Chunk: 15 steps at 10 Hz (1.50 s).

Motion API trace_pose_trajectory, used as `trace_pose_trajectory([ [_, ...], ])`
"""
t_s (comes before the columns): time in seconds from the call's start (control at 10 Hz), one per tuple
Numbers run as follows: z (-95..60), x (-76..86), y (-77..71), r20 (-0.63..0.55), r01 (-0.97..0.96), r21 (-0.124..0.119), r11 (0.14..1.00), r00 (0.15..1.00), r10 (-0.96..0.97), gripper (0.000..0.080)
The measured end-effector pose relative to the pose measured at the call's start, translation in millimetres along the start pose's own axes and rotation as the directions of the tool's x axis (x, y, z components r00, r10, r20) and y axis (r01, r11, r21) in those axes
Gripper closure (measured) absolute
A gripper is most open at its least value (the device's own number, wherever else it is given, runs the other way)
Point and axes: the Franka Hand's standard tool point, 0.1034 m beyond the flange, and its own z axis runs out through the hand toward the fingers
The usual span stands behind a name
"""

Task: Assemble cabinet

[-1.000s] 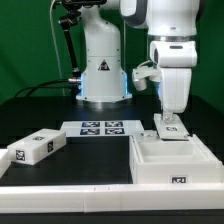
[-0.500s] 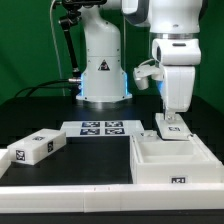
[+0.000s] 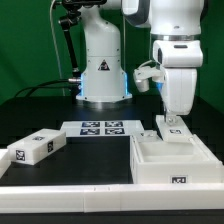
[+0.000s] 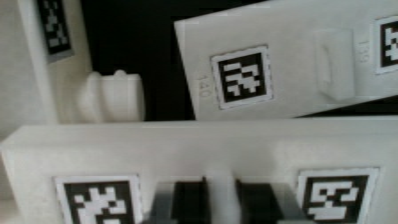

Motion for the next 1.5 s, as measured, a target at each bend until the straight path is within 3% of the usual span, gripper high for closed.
trace_pose_trajectory([
  [0.6, 1.2, -2.5, 6.1, -0.004, -0.003, -0.002, 1.0, 1.0, 0.003, 0.0729],
  [1.1, 1.9, 2.1, 31.0, -0.027, -0.012, -0.031, 0.999, 1.0, 0.011, 0.0729],
  [1.5, 1.8, 2.0, 31.3, -0.03, -0.009, -0.037, 0.999, 1.0, 0.008, 0.0729],
])
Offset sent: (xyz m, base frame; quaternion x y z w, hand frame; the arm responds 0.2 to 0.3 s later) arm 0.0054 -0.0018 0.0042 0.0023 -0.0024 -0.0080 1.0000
